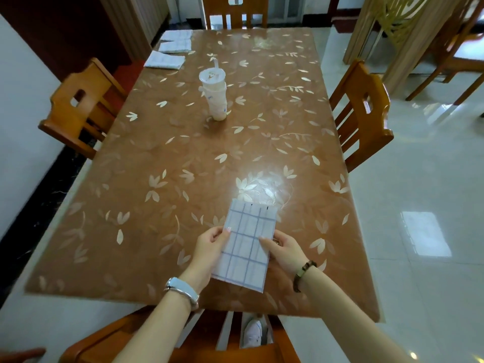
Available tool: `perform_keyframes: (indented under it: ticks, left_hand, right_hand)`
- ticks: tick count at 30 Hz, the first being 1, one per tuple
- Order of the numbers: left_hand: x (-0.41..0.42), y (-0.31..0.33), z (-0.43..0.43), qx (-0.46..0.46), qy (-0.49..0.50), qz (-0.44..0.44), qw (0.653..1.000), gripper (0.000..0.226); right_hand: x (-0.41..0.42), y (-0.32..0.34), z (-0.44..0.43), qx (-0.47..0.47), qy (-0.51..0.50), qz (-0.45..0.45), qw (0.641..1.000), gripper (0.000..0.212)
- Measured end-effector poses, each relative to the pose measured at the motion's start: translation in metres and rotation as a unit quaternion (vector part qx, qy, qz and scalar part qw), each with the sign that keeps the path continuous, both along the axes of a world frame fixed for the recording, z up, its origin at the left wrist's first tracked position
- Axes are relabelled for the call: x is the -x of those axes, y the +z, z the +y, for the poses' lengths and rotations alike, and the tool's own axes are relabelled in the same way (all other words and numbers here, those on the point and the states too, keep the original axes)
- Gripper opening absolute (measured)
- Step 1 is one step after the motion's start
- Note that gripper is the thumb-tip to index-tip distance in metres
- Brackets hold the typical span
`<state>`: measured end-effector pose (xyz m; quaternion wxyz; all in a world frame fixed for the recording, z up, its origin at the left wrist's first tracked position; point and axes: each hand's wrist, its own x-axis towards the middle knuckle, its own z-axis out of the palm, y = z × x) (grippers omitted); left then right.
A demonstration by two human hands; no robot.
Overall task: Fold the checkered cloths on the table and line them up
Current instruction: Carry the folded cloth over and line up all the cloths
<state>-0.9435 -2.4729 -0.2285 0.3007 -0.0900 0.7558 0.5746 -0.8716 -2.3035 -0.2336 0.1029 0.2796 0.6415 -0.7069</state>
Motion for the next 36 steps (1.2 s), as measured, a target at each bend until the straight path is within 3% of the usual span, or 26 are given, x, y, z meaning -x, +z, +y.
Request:
perform_keyframes:
  ticks: [6,11,17,36]
  left_hand:
    - [-0.014,0.015,-0.025,-0.028,0.071,0.016,0.997,0.018]
    - [-0.026,0.029,-0.053,-0.042,0.132,0.031,0.990,0.020]
    - [-0.043,0.042,-0.098,-0.037,0.201,0.050,0.978,0.017]
    - [-0.070,0.094,-0.286,-0.062,0.381,0.130,0.913,0.011]
  right_hand:
    - [0.009,0.009,-0.007,-0.008,0.034,0.009,0.999,0.017]
    - [0.013,0.024,-0.027,0.063,0.053,0.018,0.996,0.019]
    - [0.029,0.042,-0.065,0.070,0.108,0.018,0.991,0.019]
    - [0.073,0.108,-0.263,0.052,0.251,0.079,0.963,0.016]
